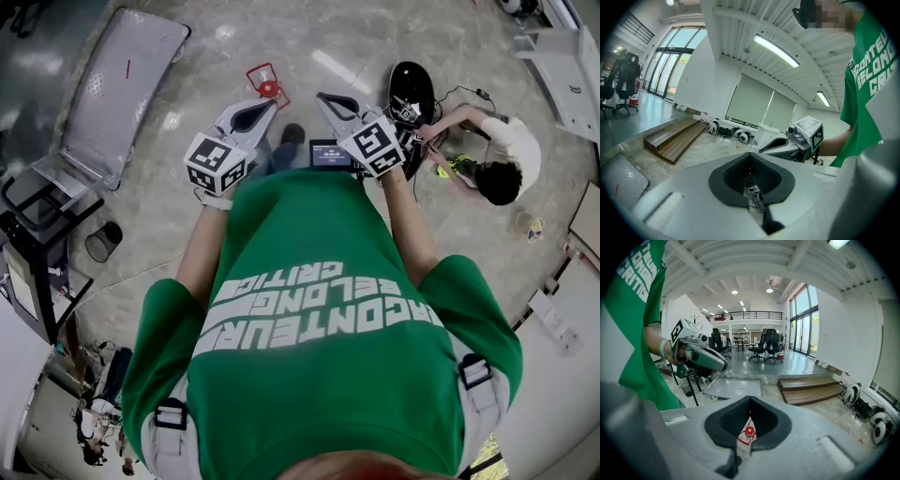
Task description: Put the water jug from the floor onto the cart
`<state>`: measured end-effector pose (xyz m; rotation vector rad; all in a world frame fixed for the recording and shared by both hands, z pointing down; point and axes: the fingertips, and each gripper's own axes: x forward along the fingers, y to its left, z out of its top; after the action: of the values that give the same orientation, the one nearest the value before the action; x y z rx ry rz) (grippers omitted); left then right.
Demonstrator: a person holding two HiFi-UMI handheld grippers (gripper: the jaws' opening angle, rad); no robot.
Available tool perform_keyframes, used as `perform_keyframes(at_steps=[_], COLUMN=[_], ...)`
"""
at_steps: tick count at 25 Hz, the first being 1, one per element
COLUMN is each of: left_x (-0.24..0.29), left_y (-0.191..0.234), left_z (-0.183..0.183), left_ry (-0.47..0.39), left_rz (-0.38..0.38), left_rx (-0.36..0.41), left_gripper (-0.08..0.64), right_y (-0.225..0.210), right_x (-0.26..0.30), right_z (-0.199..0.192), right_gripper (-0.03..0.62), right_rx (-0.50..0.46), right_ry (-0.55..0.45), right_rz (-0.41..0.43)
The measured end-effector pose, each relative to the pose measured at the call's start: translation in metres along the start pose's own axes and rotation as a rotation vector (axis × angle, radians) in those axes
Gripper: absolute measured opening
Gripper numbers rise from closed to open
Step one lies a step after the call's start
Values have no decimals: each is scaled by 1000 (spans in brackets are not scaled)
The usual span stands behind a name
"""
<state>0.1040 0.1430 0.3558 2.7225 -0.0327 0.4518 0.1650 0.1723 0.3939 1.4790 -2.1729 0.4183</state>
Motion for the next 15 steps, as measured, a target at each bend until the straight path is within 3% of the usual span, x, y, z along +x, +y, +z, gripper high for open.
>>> perform_keyframes(at_steps=[15], left_x=[-27], left_y=[22], left_z=[-20], left_ry=[-12], left_rz=[40], left_rx=[-65], left_gripper=[15], right_y=[13], right_x=[34], right_z=[10], right_gripper=[-6], right_rx=[-67], right_ry=[33], right_rz=[86])
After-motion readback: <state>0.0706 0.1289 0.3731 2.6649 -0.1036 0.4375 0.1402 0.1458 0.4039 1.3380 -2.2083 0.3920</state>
